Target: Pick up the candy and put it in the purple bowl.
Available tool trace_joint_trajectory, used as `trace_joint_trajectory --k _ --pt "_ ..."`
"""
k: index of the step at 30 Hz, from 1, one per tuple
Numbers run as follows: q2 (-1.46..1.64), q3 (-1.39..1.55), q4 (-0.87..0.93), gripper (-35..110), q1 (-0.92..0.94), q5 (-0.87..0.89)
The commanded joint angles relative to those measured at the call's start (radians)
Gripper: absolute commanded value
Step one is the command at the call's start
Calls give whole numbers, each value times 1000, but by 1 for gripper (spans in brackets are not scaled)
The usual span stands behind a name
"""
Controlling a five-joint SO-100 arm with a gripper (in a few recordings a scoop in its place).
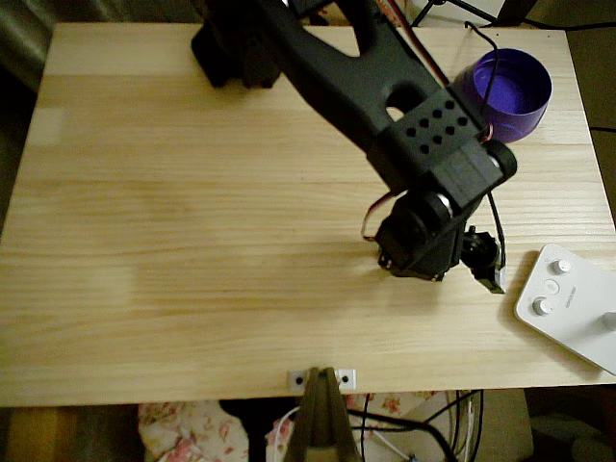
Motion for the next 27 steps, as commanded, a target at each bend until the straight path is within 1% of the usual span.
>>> trace_joint_trajectory --k 1,7,15,21,27 --pt "48 -37 0 1 -14 29" --pt "147 -34 23 0 12 130" --pt "328 -8 109 2 -2 229" --pt "499 124 124 2 -67 258" --pt "676 287 130 2 -179 295"
